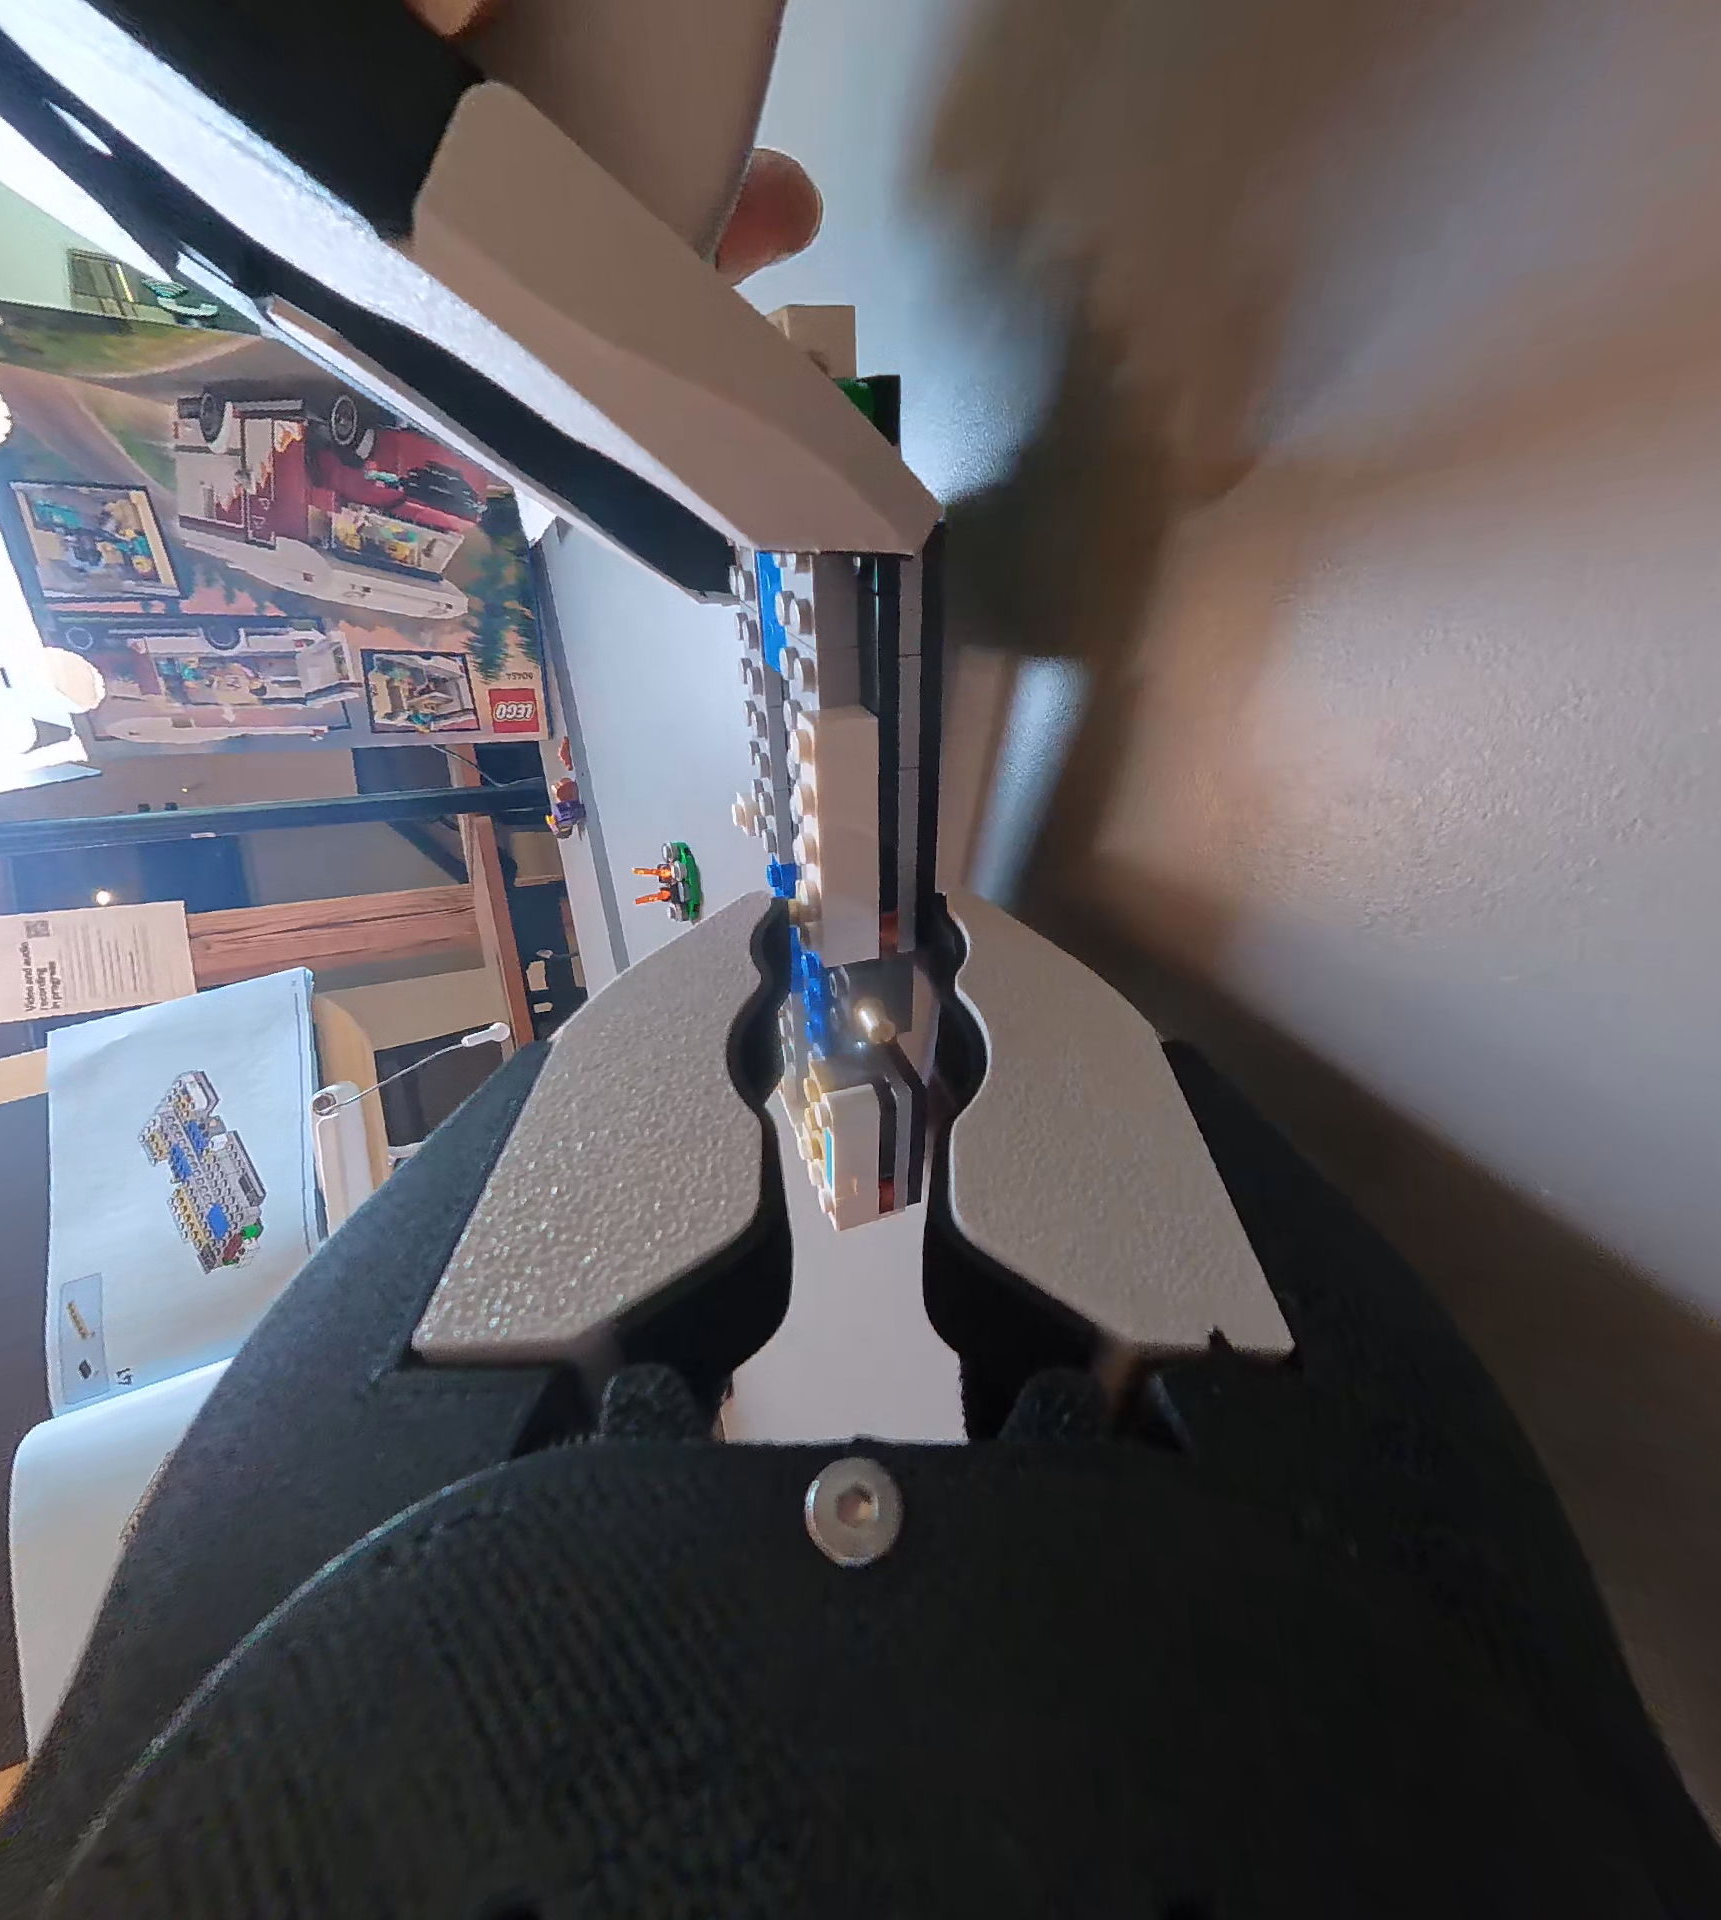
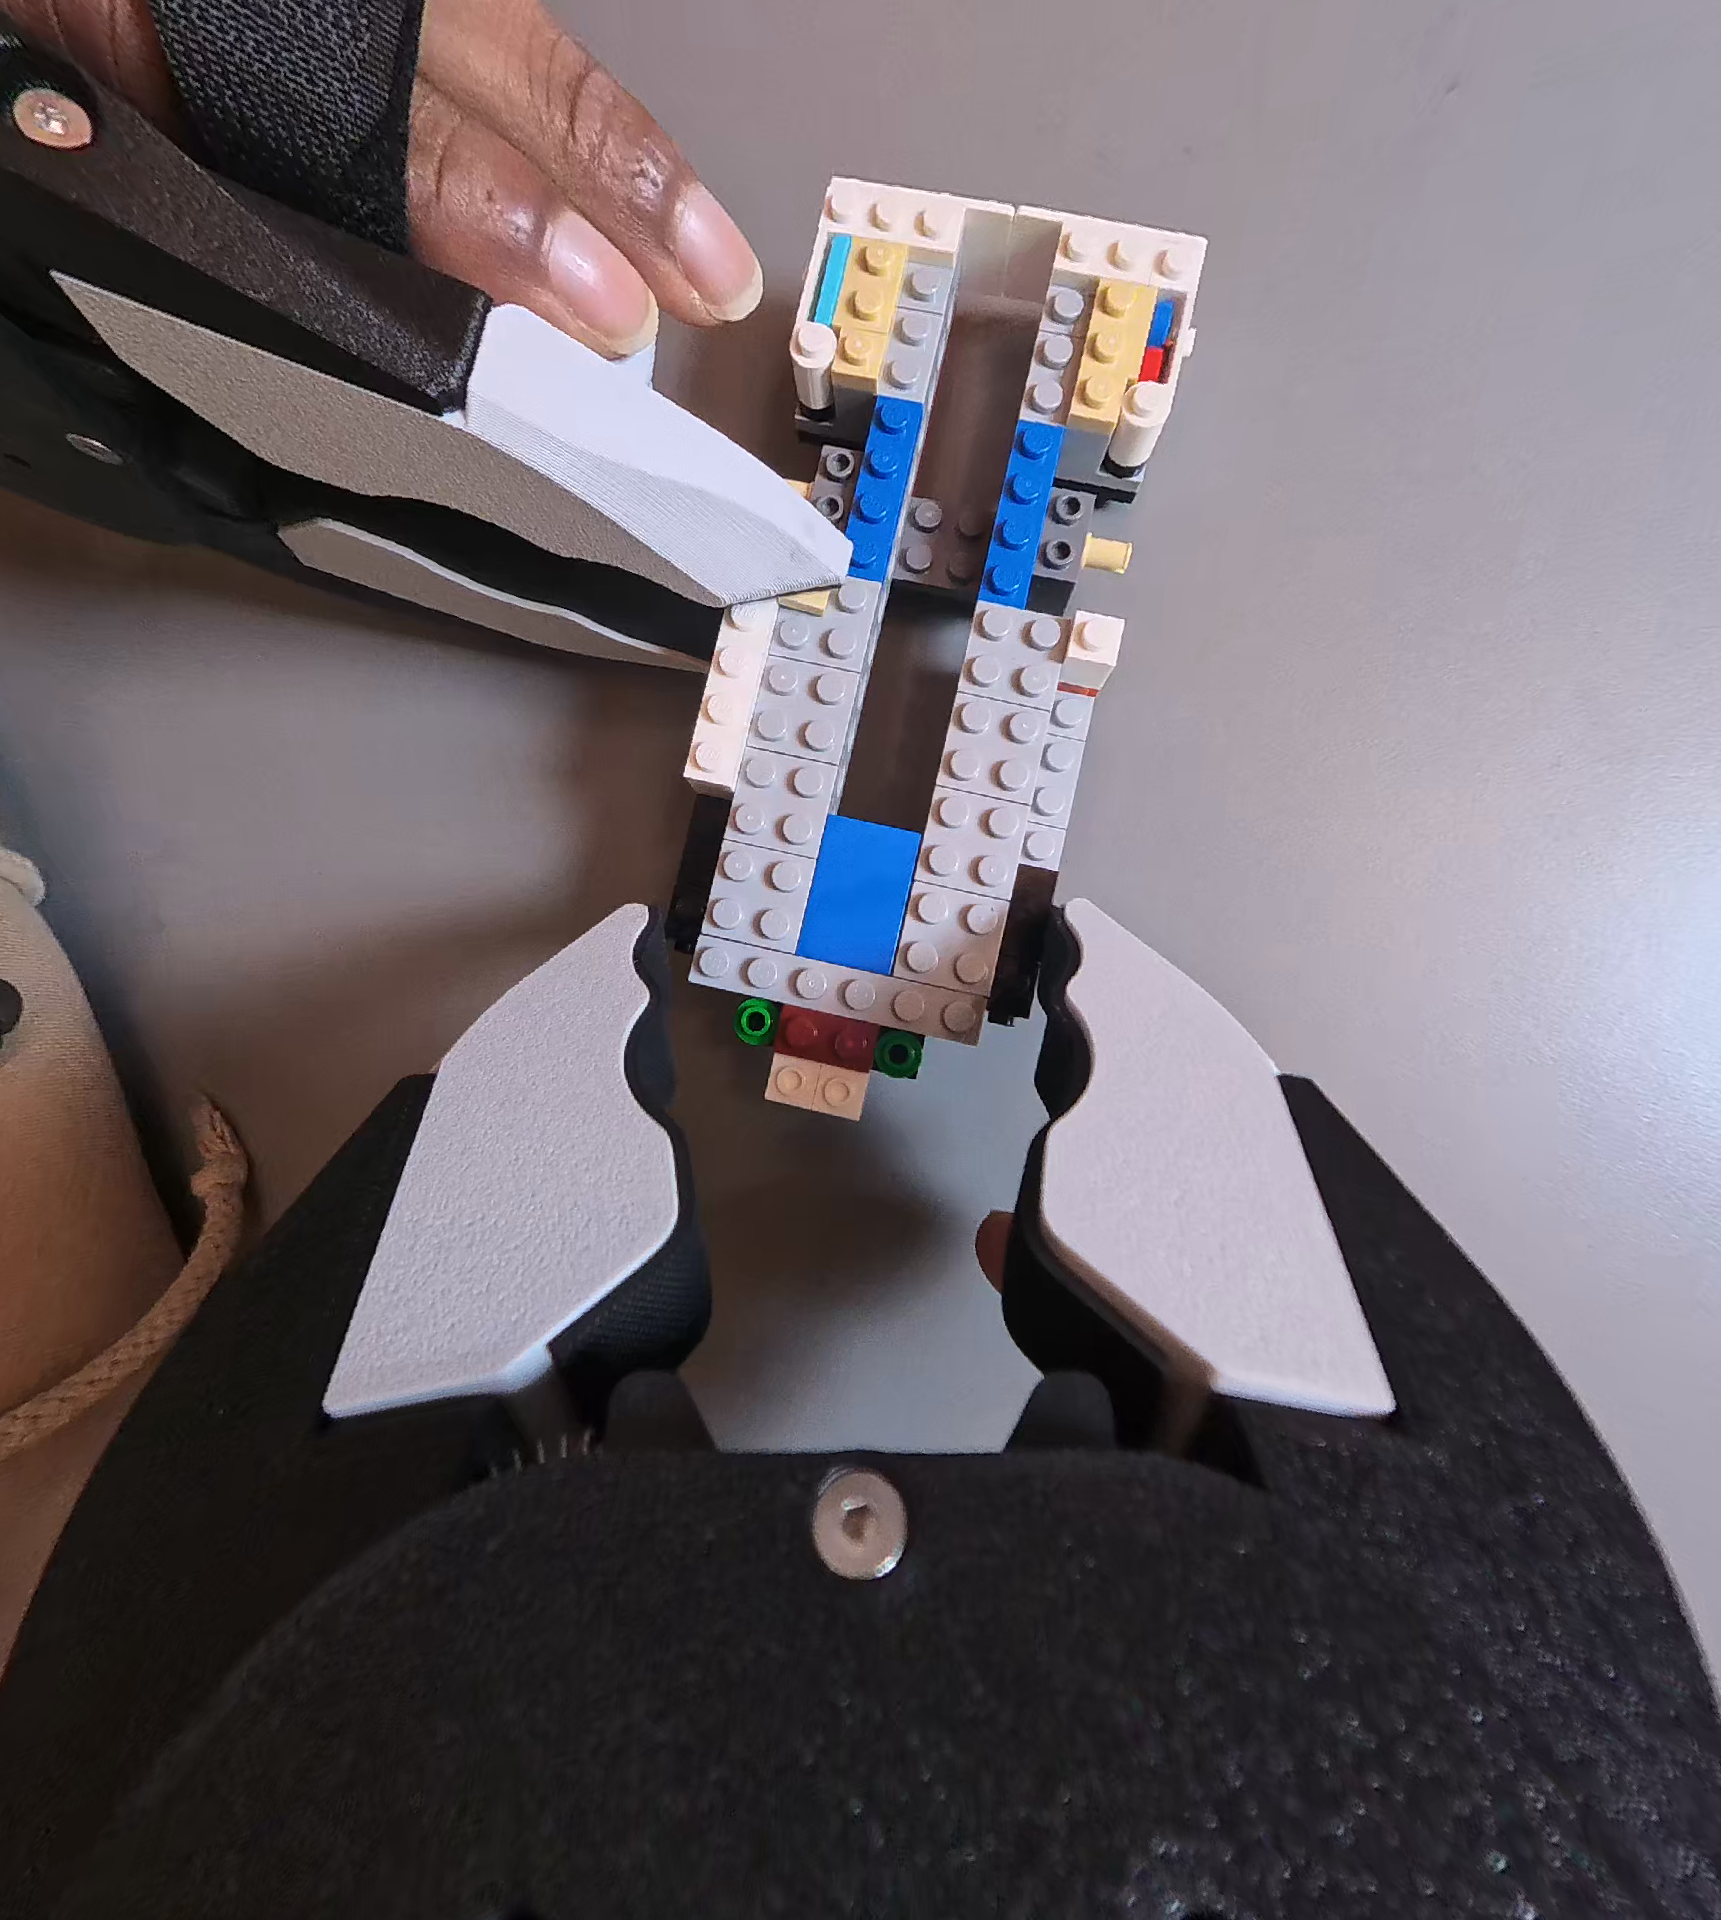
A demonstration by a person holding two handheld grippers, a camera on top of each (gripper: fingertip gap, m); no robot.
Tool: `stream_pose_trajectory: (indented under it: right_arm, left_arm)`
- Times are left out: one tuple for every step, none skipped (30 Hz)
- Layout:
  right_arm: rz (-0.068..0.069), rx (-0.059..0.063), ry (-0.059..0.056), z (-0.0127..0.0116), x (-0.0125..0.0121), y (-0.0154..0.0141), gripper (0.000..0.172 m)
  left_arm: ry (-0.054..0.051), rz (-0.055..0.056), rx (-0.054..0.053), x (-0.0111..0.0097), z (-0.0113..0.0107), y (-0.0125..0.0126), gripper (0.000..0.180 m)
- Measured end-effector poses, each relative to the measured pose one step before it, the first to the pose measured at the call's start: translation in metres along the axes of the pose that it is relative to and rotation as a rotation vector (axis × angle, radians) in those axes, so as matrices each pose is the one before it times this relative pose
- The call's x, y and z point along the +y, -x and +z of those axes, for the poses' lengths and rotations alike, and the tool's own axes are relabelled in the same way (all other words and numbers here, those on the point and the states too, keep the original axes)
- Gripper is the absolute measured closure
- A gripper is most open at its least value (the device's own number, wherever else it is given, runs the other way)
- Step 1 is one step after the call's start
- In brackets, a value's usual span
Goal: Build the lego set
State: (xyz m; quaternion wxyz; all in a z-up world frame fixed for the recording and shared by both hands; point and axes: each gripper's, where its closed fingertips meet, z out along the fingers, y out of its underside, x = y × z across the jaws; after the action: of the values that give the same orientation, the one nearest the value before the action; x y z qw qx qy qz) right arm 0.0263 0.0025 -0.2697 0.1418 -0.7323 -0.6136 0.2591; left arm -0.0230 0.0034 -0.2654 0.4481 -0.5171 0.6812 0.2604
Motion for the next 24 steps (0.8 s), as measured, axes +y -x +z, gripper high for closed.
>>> stream_pose_trajectory:
  right_arm:
    - [0.0037,-0.0023,-0.0008,0.00014,0.00011,-0.00001,0.103]
    - [0.0014,-0.0005,0.0012,0.00026,0.00013,0.00003,0.103]
    - [0.0004,0.0008,0.0025,0.00024,0.00026,-0.00001,0.103]
    - [0.0003,0.0013,0.0030,0.00032,0.00015,-0.00006,0.103]
    - [0.0003,0.0014,0.0030,0.00018,0.00018,-0.00006,0.103]
    - [0.0006,0.0014,0.0014,-0.00023,-0.00012,0.00005,0.103]
    - [0.0009,0.0013,-0.0006,-0.00052,-0.00039,0.00023,0.103]
    - [0.0008,0.0011,-0.0011,-0.00063,-0.00045,0.00017,0.103]
    - [0.0000,0.0012,-0.0003,-0.00057,-0.00024,0.00037,0.103]
    - [0.0007,0.0013,0.0003,-0.00046,-0.00007,0.00025,0.103]
    - [0.0031,0.0002,0.0002,-0.00023,0.00000,0.00022,0.103]
    - [0.0030,-0.0006,0.0004,0.00008,0.00024,0.00024,0.103]
    - [0.0008,0.0001,0.0022,0.00029,0.00061,0.00024,0.103]
    - [0.0014,-0.0002,0.0017,0.00039,0.00048,0.00042,0.103]
    - [0.0016,-0.0004,-0.0001,-0.00001,0.00023,0.00022,0.103]
    - [0.0008,-0.0001,0.0001,-0.00004,0.00014,0.00025,0.103]
    - [-0.0002,0.0009,0.0007,-0.00014,0.00021,0.00027,0.103]
    - [-0.0006,0.0011,0.0018,0.00001,0.00040,0.00028,0.103]
    - [-0.0006,0.0012,0.0025,0.00035,0.00034,0.00005,0.103]
    - [-0.0007,0.0011,0.0028,0.00042,0.00045,0.00013,0.103]
    - [-0.0010,0.0005,0.0035,0.00045,0.00057,0.00008,0.103]
    - [-0.0009,-0.0003,0.0031,0.00048,0.00055,0.00027,0.103]
    - [-0.0004,-0.0010,0.0020,0.00041,0.00041,0.00032,0.103]
    - [0.0002,-0.0017,0.0008,0.00036,0.00029,0.00045,0.103]
  left_arm:
    - [0.0017,0.0029,0.0016,0.00000,0.00015,0.00010,0.155]
    - [0.0030,0.0038,0.0018,-0.00015,0.00008,-0.00010,0.155]
    - [0.0030,0.0050,0.0004,0.00009,0.00024,-0.00006,0.155]
    - [0.0035,0.0040,0.0004,0.00015,0.00020,-0.00012,0.155]
    - [0.0013,0.0029,0.0018,-0.00003,0.00021,0.00000,0.155]
    - [0.0008,0.0025,0.0013,-0.00006,0.00004,0.00015,0.155]
    - [0.0006,-0.0017,0.0006,0.00005,0.00005,0.00031,0.155]
    - [-0.0001,-0.0026,0.0003,0.00000,-0.00011,0.00040,0.155]
    - [-0.0009,-0.0026,0.0019,-0.00015,-0.00018,0.00022,0.155]
    - [-0.0016,-0.0028,0.0024,-0.00023,-0.00014,0.00015,0.155]
    - [-0.0007,0.0000,-0.0001,-0.00009,0.00000,0.00010,0.156]
    - [-0.0014,-0.0003,-0.0002,-0.00008,0.00011,-0.00009,0.156]
    - [-0.0034,-0.0011,0.0037,-0.00037,0.00006,-0.00030,0.156]
    - [-0.0016,0.0007,0.0045,-0.00025,-0.00008,-0.00018,0.156]
    - [0.0004,0.0028,0.0016,-0.00014,0.00004,0.00001,0.156]
    - [-0.0017,0.0002,0.0007,-0.00026,-0.00001,-0.00004,0.156]
    - [-0.0029,-0.0016,0.0015,-0.00034,-0.00005,-0.00011,0.156]
    - [-0.0025,0.0011,0.0014,-0.00025,0.00011,-0.00025,0.156]
    - [-0.0006,0.0018,0.0026,-0.00028,0.00008,-0.00033,0.156]
    - [0.0009,0.0022,0.0032,0.00002,0.00026,-0.00032,0.156]
    - [0.0002,0.0030,0.0044,-0.00021,0.00022,-0.00037,0.156]
    - [-0.0014,0.0037,0.0052,-0.00027,0.00013,-0.00040,0.156]
    - [-0.0009,0.0010,0.0060,-0.00011,-0.00001,-0.00039,0.156]
    - [-0.0027,-0.0005,0.0071,-0.00032,-0.00020,-0.00037,0.156]
